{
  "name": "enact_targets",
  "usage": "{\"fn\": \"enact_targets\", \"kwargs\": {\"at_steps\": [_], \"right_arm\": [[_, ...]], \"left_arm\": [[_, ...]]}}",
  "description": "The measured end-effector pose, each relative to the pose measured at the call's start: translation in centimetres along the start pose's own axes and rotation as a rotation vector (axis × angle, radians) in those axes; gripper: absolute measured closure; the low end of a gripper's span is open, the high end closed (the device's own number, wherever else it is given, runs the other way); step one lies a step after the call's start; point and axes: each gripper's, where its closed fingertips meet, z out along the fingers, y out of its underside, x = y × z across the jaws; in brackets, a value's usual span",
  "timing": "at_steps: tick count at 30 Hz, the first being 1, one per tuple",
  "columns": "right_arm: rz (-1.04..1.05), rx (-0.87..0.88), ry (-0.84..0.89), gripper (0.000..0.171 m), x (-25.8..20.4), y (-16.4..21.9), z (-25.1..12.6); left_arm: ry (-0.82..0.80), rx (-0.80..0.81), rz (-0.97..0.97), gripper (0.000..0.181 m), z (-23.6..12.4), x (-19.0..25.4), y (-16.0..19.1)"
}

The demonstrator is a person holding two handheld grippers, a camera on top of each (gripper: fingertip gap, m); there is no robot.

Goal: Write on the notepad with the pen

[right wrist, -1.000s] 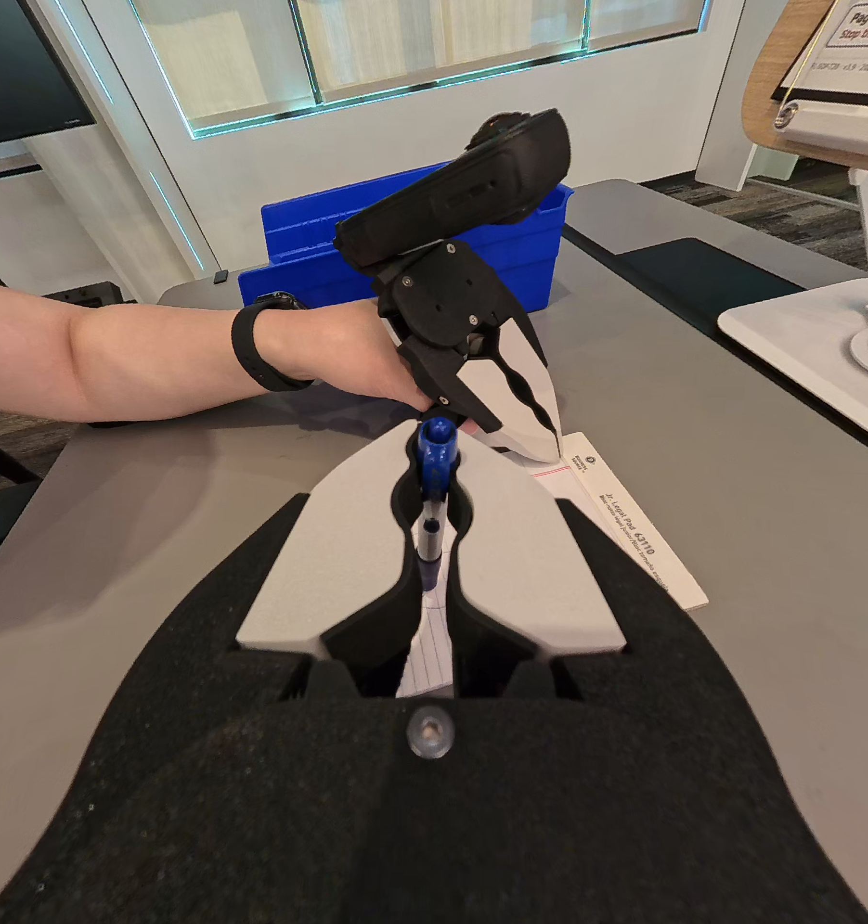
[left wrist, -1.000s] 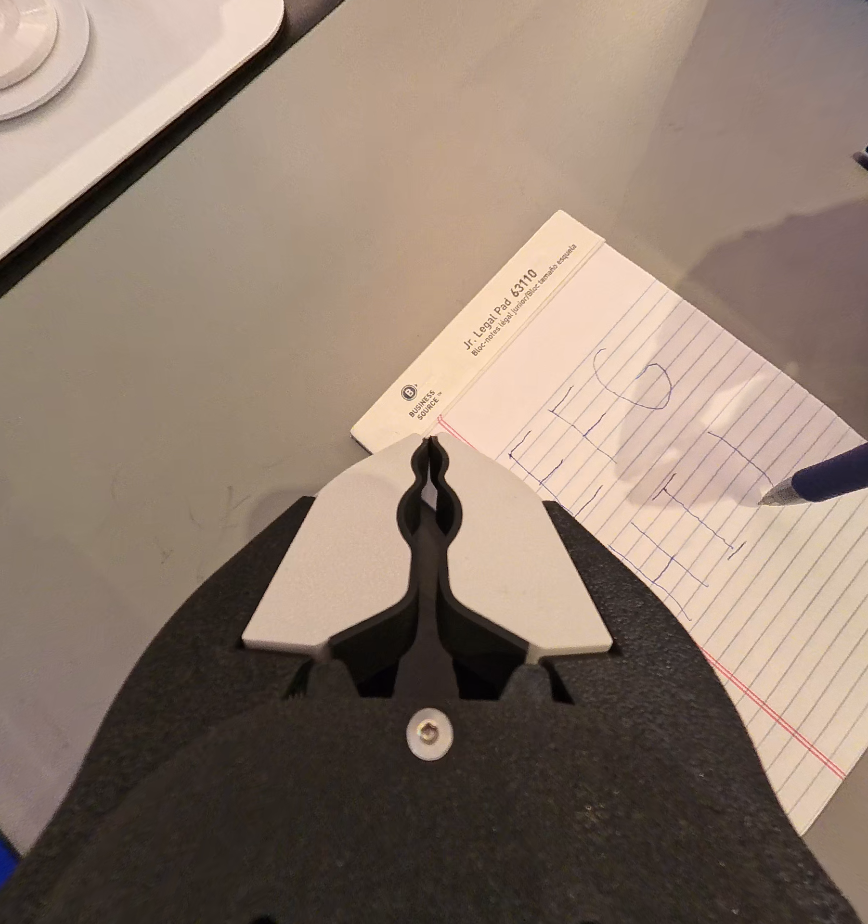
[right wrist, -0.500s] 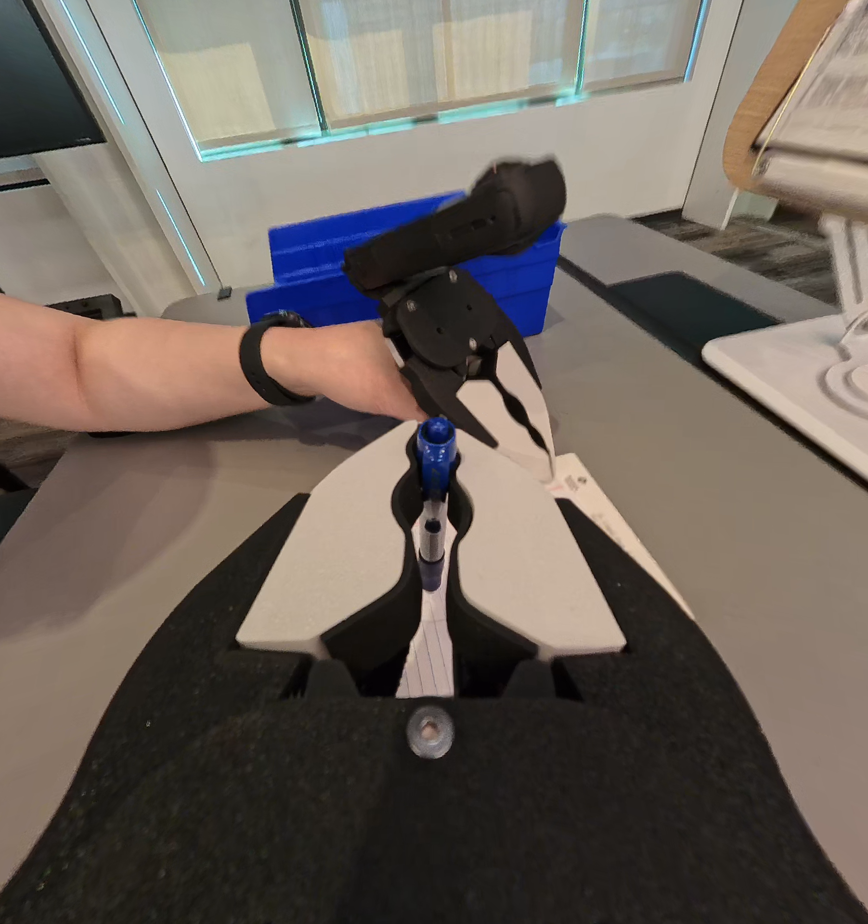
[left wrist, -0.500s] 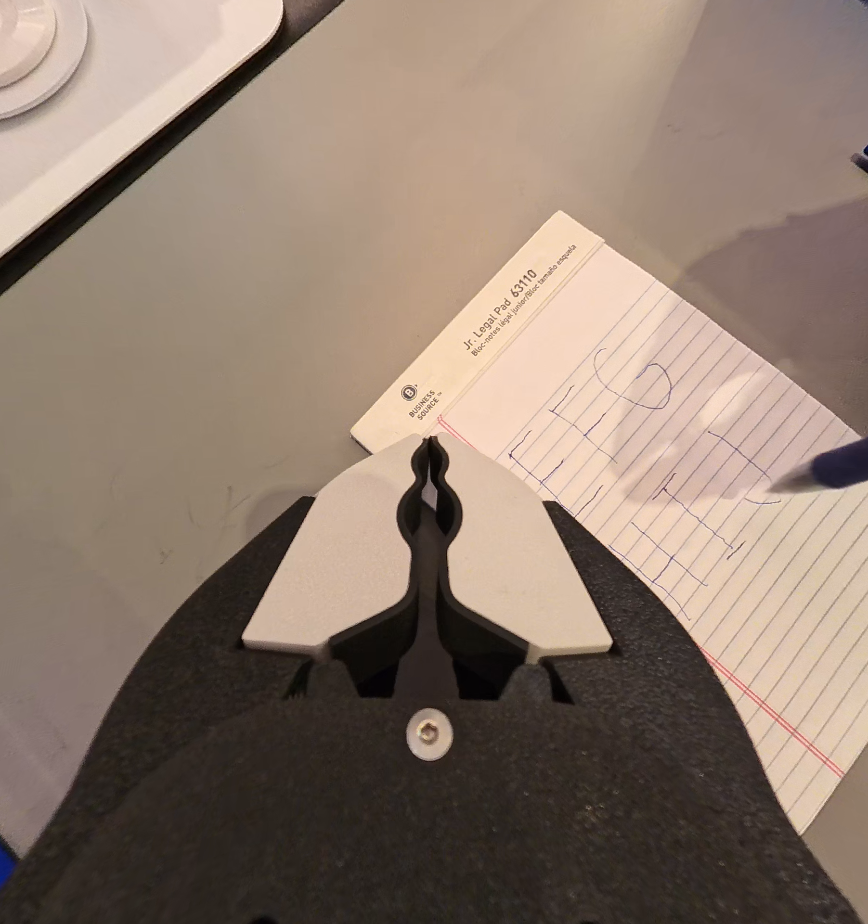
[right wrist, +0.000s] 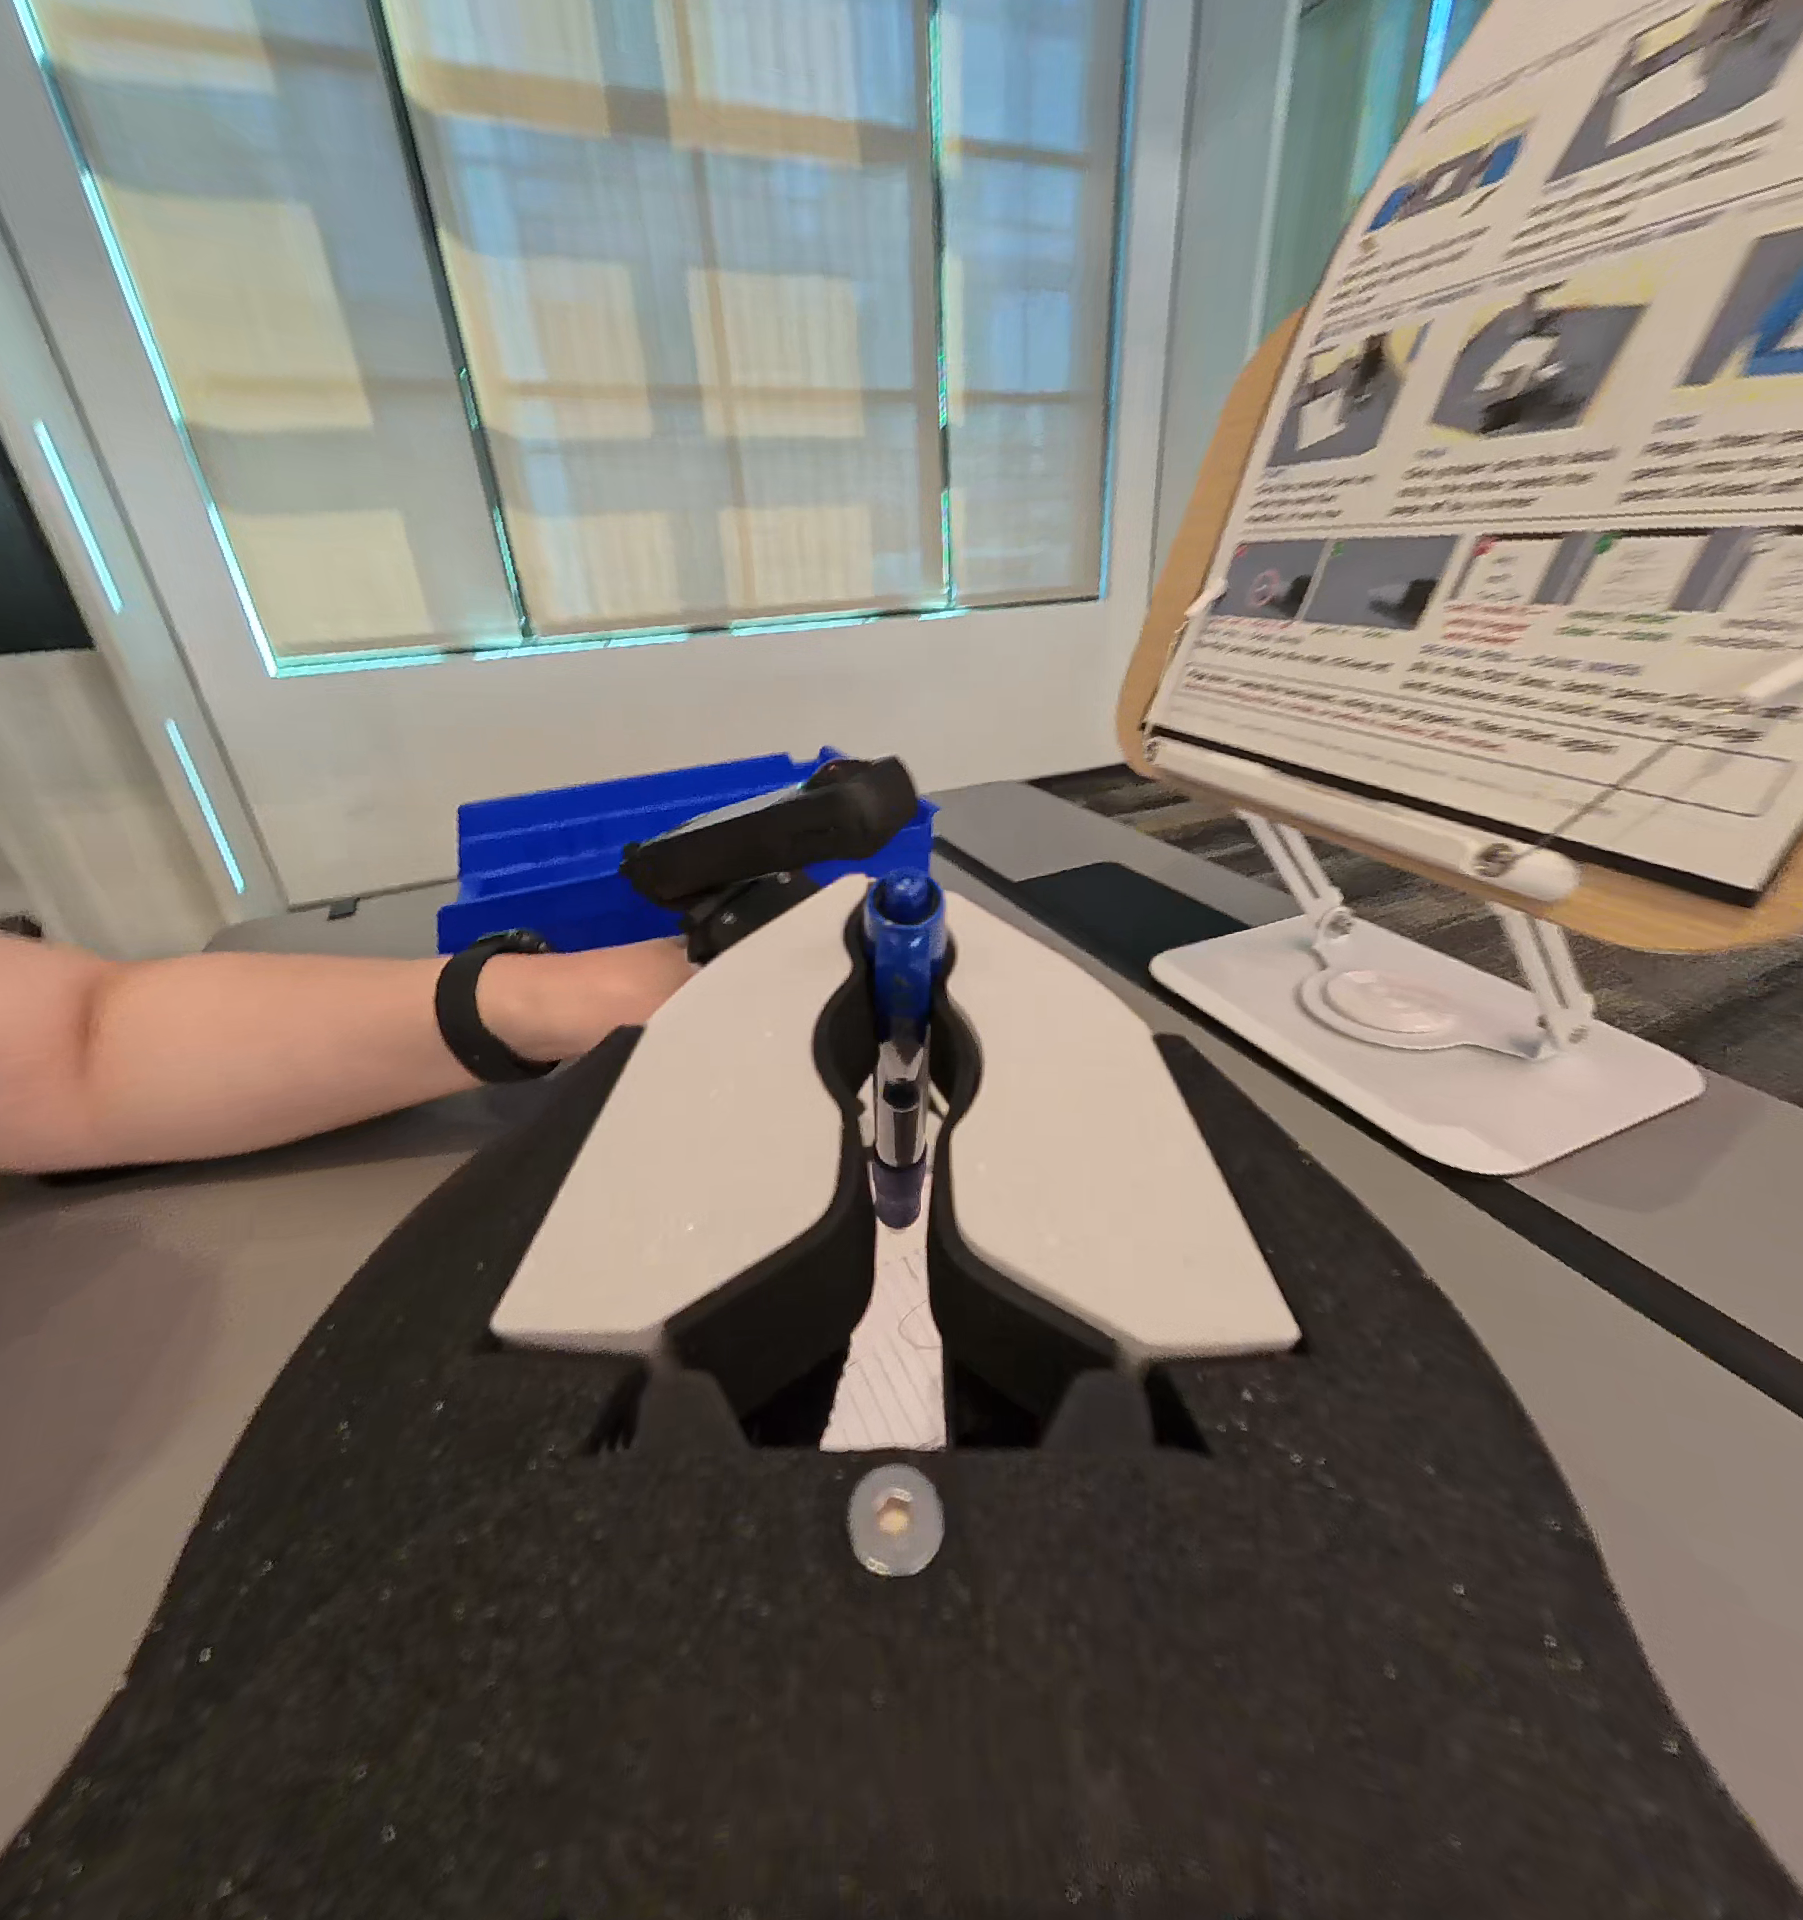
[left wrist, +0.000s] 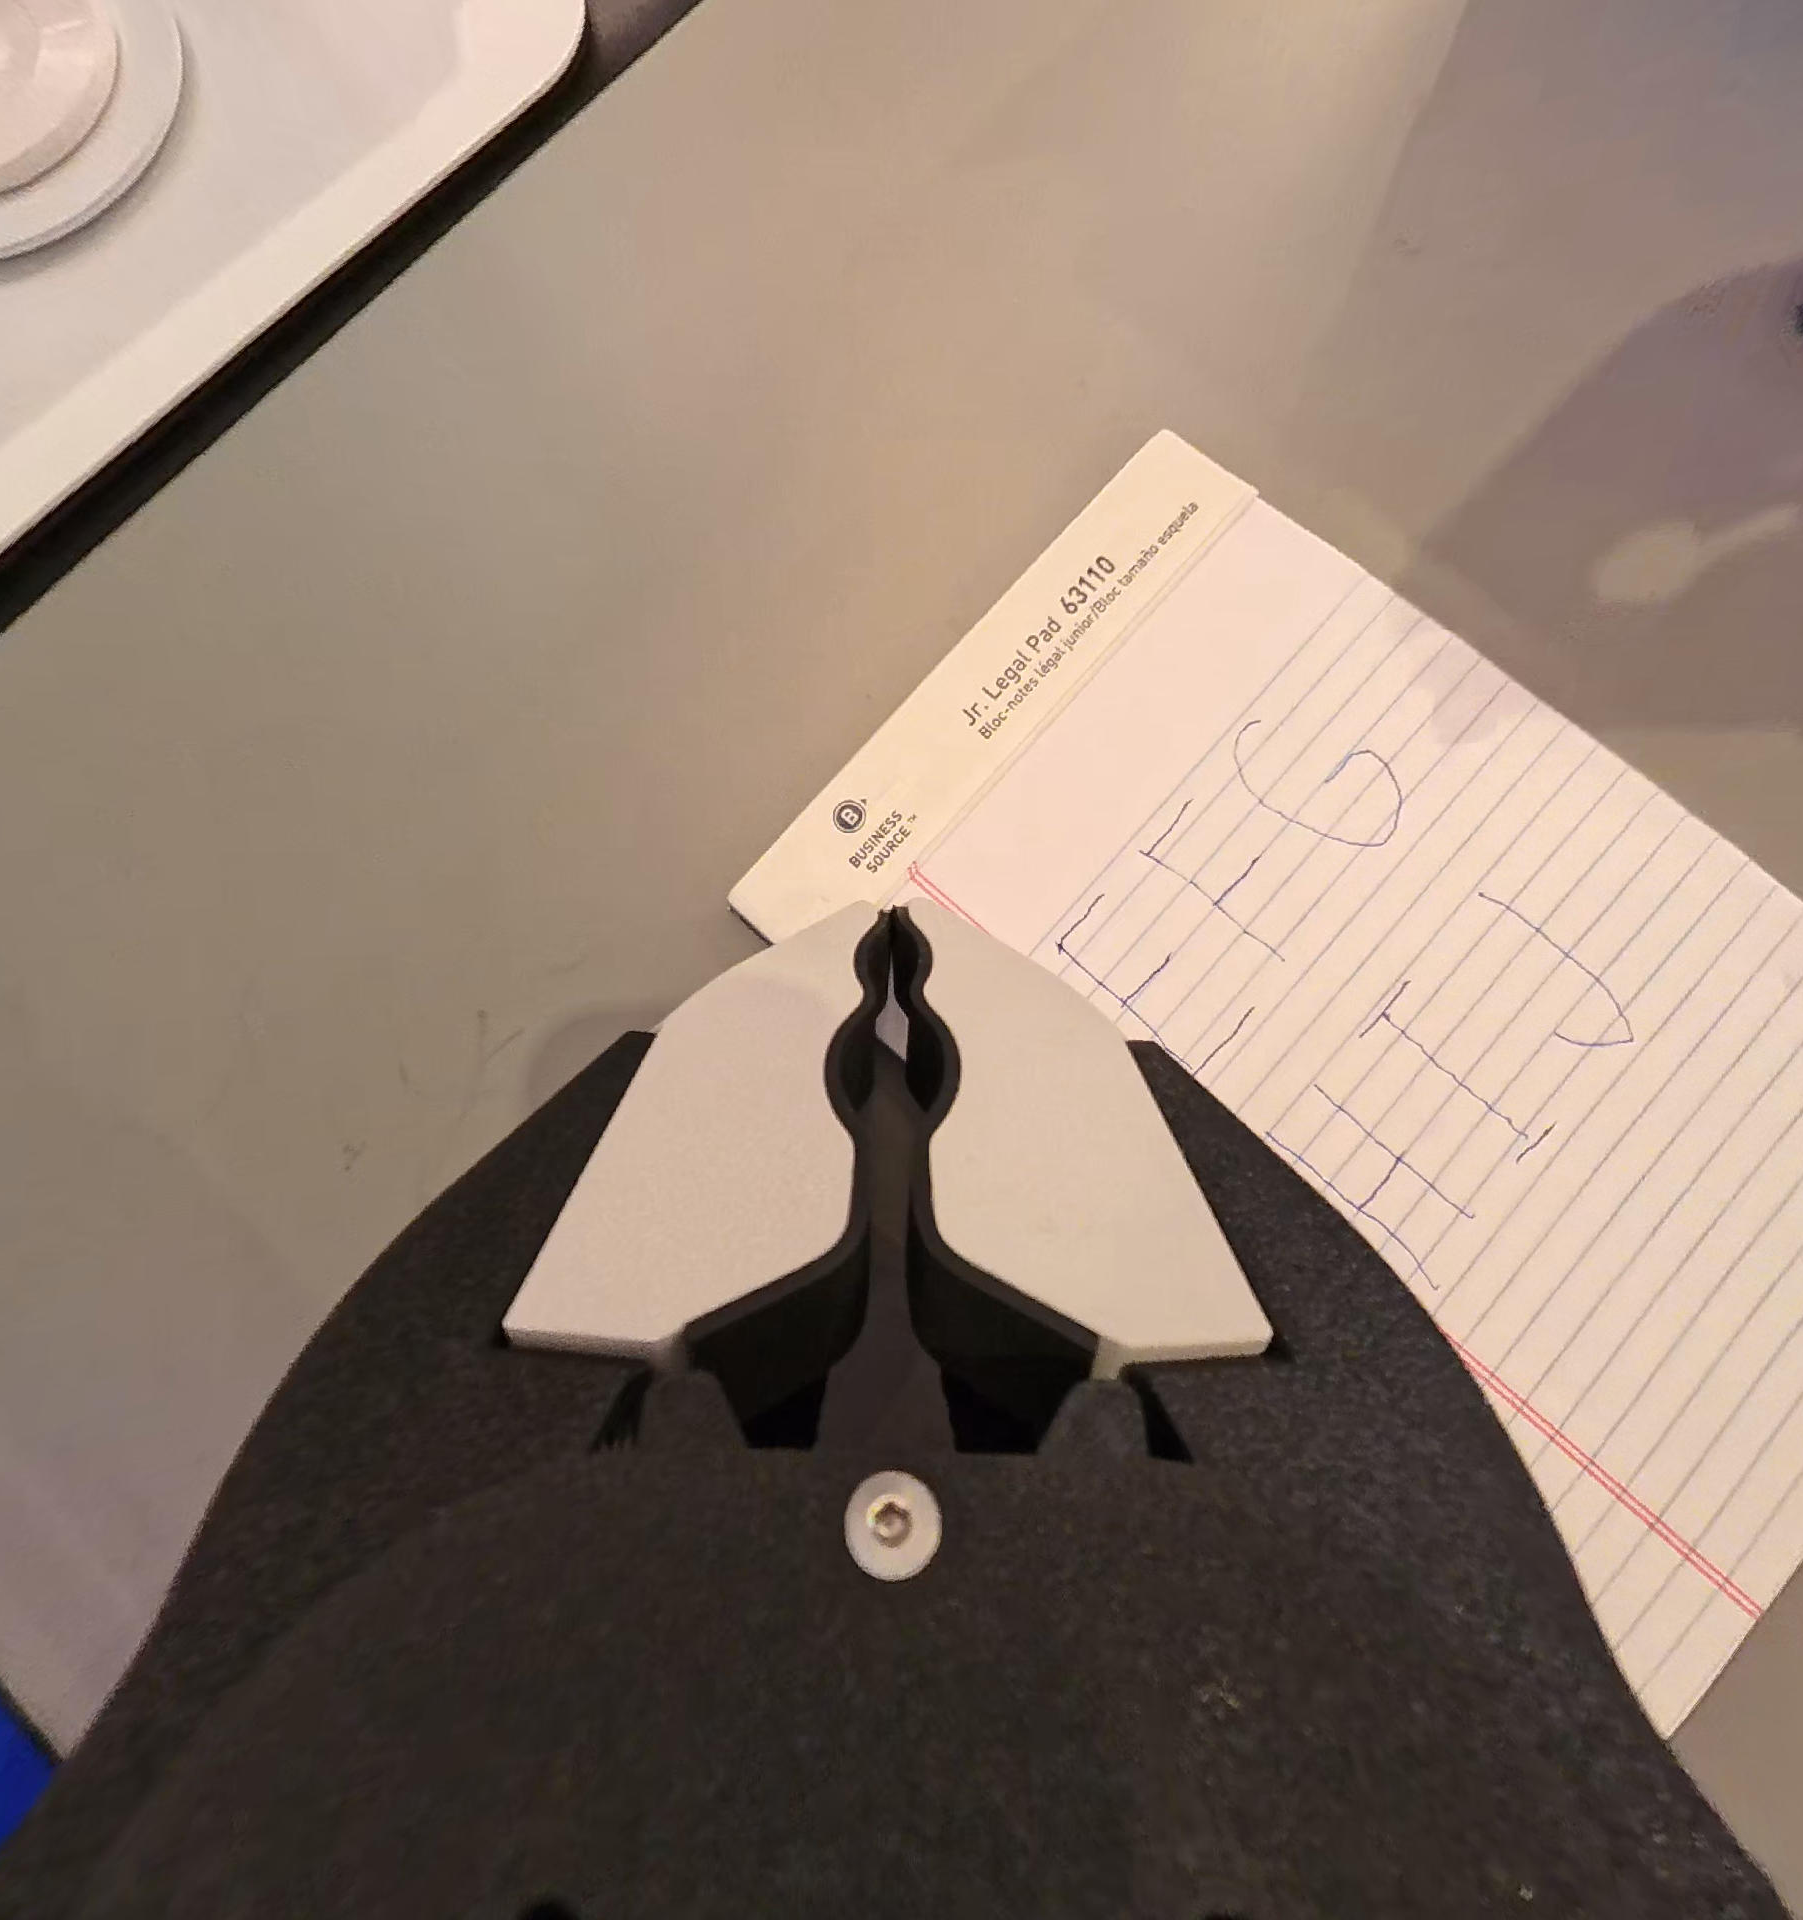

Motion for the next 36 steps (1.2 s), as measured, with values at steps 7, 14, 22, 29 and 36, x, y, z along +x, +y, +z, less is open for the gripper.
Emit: {"fn": "enact_targets", "kwargs": {"at_steps": [7,14,22,29,36], "right_arm": [[0.025,0.039,0.099,0.167,2.1,0.1,-1.1],[-0.105,-0.056,0.21,0.166,2.7,1.0,-0.8],[-0.18,-0.059,0.252,0.166,3.0,0.9,-0.6],[-0.206,-0.062,0.276,0.166,3.3,1.1,-0.8],[-0.21,-0.058,0.242,0.166,2.2,0.0,-0.2]], "left_arm": [[-0.065,0.051,0.024,0.181,-1.6,-0.7,-1.6],[0.001,0.224,-0.063,0.181,-6.8,1.0,-5.5],[-0.03,0.38,-0.003,0.17,-11.0,2.9,-8.2],[0.017,0.405,-0.045,0.156,-11.1,2.4,-8.0],[0.073,0.436,-0.037,0.146,-11.7,3.4,-8.6]]}}
